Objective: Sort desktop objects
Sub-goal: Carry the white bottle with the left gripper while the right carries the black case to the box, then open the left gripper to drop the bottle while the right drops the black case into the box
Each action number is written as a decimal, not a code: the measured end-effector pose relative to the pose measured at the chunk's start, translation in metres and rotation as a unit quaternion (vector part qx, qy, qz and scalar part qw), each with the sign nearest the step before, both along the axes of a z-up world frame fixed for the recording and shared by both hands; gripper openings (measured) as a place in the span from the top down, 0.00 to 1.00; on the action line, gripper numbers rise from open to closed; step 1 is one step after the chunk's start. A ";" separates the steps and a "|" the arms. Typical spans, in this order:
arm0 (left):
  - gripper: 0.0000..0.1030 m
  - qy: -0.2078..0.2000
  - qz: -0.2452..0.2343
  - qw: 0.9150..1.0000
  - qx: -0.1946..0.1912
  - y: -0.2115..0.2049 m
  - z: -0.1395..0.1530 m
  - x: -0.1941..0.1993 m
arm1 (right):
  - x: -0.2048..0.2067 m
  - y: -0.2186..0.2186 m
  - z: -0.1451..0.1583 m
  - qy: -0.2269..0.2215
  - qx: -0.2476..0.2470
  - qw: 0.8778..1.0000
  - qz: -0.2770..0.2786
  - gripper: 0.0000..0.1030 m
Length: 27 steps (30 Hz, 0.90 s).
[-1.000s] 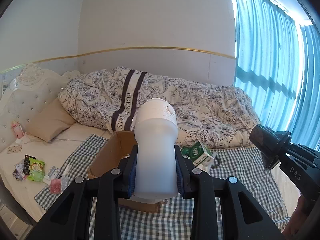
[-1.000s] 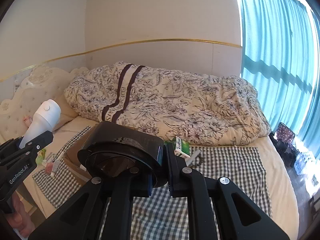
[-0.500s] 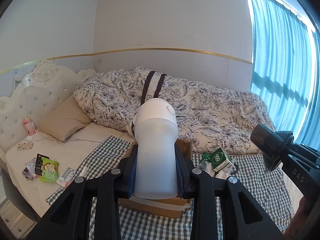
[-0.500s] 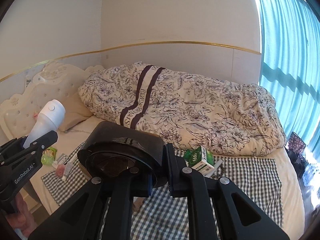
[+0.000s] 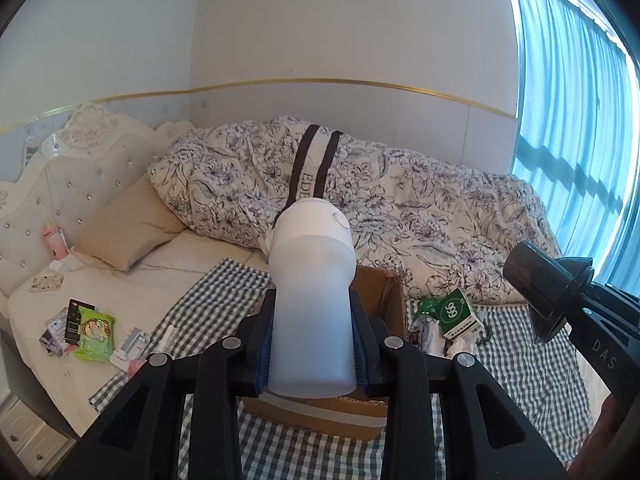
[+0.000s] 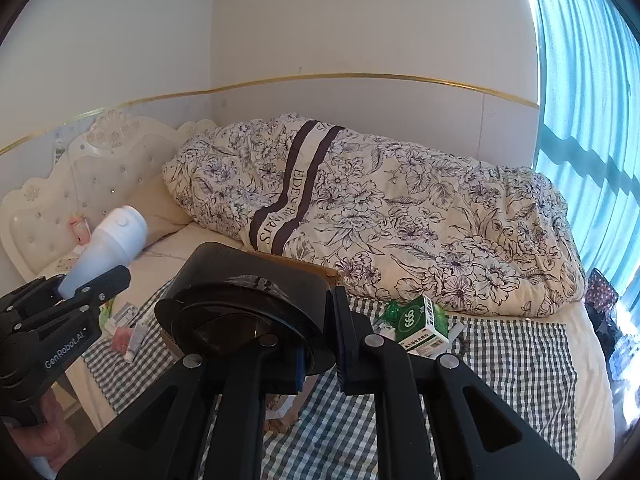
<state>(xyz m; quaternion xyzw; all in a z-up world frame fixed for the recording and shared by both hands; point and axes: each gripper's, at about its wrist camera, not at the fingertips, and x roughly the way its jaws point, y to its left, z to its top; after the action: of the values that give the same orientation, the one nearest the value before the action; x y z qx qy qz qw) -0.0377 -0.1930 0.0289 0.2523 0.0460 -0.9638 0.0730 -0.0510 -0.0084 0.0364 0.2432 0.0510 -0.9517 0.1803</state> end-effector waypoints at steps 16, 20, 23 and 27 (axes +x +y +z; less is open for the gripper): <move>0.92 -0.078 -0.005 0.996 0.049 -0.039 -0.066 -0.079 | -0.055 -0.028 -0.041 -0.039 0.019 0.999 0.008 0.90; 0.92 -0.083 -0.003 0.996 0.045 -0.042 -0.075 -0.083 | -0.070 -0.041 -0.057 -0.057 0.030 0.998 0.022 0.90; 0.92 -0.092 -0.004 0.995 0.044 -0.046 -0.081 -0.087 | -0.078 -0.054 -0.070 -0.066 0.039 0.997 0.032 0.90; 0.92 -0.100 -0.008 0.994 0.042 -0.049 -0.088 -0.094 | -0.090 -0.072 -0.084 -0.079 0.051 0.995 0.044 0.90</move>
<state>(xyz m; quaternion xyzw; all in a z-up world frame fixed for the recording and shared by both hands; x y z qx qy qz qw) -0.1314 -0.2425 -0.0594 0.3504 0.0773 -0.9316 0.0589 -0.1410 -0.0802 -0.0471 0.3244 0.0960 -0.9167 0.2126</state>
